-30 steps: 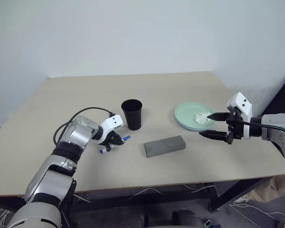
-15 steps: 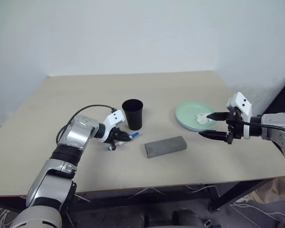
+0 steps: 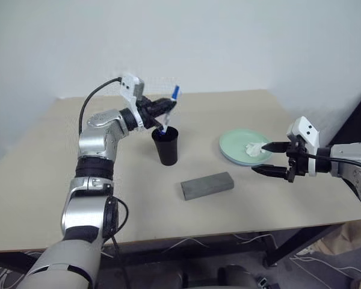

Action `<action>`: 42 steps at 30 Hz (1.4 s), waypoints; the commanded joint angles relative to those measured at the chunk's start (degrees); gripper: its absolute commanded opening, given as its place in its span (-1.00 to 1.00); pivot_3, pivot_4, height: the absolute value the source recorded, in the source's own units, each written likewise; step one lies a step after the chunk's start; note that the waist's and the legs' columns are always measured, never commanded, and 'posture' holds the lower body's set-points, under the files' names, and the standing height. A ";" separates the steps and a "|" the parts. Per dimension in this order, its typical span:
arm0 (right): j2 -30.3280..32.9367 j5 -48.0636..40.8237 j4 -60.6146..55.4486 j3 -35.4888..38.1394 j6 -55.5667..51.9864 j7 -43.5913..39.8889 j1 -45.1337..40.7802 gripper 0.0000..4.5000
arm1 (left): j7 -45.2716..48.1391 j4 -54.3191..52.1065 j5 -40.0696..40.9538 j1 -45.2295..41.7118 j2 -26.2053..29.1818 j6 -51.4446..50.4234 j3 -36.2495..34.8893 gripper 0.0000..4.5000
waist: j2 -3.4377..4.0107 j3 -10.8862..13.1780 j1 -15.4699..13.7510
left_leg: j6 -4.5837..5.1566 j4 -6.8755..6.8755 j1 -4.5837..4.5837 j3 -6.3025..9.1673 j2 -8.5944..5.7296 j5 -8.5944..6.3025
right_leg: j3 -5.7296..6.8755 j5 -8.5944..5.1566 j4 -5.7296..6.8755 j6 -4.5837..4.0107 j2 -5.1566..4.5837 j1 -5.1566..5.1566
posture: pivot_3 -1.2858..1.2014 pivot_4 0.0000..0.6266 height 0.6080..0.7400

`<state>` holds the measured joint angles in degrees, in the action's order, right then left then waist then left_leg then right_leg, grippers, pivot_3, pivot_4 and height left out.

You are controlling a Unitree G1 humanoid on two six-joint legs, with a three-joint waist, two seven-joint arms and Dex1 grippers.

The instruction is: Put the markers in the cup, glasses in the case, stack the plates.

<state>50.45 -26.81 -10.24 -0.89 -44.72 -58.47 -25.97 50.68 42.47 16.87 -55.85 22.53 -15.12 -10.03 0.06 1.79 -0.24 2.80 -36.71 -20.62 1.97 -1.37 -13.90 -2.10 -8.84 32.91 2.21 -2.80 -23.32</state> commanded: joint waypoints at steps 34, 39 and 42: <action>0.44 -0.84 -0.97 2.46 -0.85 0.69 -2.05 1.00 | -2.03 16.92 -1.87 2.28 -4.68 23.72 -2.67 0.55 | -0.07 -0.02 -0.31 | -0.02 -0.01 -0.08 0.04 -0.11 -0.01 | -0.07 0.02 -0.06 0.02 -0.02 0.03 | 0.03 -1.00 0.80; 0.63 -0.98 -1.01 3.14 -0.84 1.05 -1.68 1.00 | -1.73 14.46 -0.99 0.76 -3.27 21.89 -3.33 0.99 | -0.07 -0.02 -0.30 | -0.02 -0.01 -0.08 0.04 -0.11 -0.01 | -0.06 0.02 -0.06 0.02 -0.03 0.02 | 0.03 -1.00 0.80; 0.68 -0.81 -0.26 3.36 -0.43 1.02 -1.89 1.00 | 2.78 10.34 0.55 0.45 0.26 15.83 -3.17 0.99 | -0.08 -0.01 -0.26 | -0.02 -0.01 -0.09 0.04 -0.10 -0.01 | -0.06 0.02 -0.05 0.02 -0.02 0.01 | 0.03 -1.00 0.80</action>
<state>50.45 -27.03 -10.21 0.07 -45.86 -57.66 -26.85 50.35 57.78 15.60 -52.71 19.96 3.64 -12.35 -0.02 1.77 -0.49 2.79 -36.71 -20.70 2.00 -1.47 -13.91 -2.17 -8.82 32.86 2.23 -2.82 -23.32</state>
